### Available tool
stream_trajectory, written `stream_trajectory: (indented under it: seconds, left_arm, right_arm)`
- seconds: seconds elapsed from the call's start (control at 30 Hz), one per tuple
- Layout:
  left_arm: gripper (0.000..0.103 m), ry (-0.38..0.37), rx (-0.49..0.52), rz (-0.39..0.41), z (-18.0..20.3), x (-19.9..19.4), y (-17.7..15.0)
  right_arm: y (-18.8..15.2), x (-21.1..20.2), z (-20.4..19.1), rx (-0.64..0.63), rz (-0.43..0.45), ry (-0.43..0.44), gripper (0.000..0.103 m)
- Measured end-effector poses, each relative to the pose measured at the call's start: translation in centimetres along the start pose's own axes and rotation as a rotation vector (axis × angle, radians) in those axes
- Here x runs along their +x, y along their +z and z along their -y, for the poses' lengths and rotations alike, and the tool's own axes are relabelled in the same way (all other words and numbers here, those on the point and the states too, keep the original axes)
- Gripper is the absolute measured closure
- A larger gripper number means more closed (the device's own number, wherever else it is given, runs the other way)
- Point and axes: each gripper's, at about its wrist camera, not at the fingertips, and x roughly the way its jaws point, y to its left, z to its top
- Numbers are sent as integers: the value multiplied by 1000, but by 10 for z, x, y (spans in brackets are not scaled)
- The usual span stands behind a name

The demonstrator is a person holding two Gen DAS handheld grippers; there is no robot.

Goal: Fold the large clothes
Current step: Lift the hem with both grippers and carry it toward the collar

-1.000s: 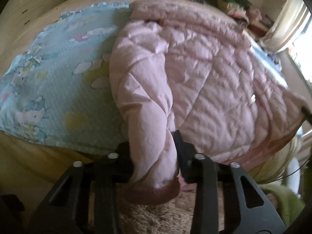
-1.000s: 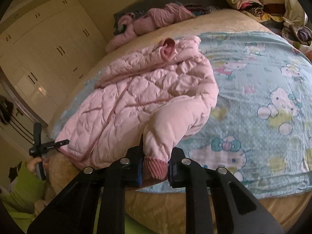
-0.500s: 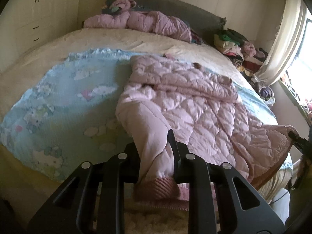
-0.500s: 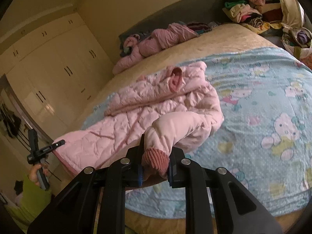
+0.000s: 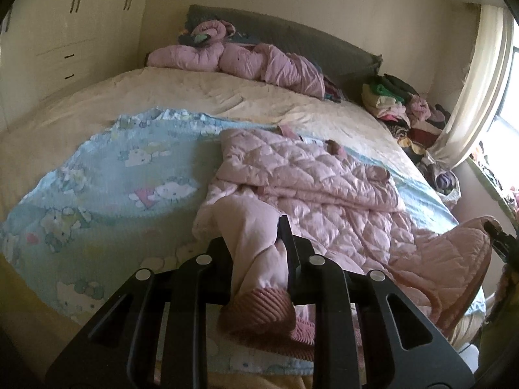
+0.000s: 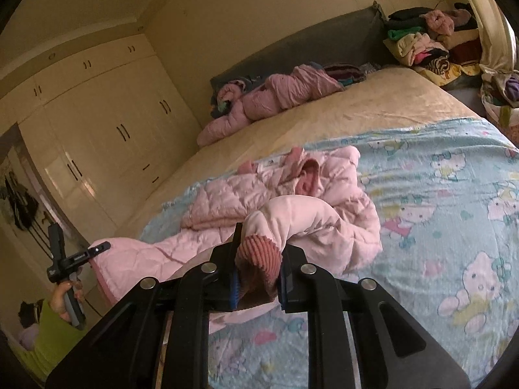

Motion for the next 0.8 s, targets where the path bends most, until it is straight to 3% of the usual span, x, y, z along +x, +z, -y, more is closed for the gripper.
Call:
stream_trajectory:
  seconds: [0.5,0.8]
  left_arm:
    - [88,60,-7,108,5,20,36]
    - [88,73,-1,132,10,34,59]
  right_arm:
    - [42,22,14,13,82,-33,87]
    - [71,42,16,4,119,-58,87]
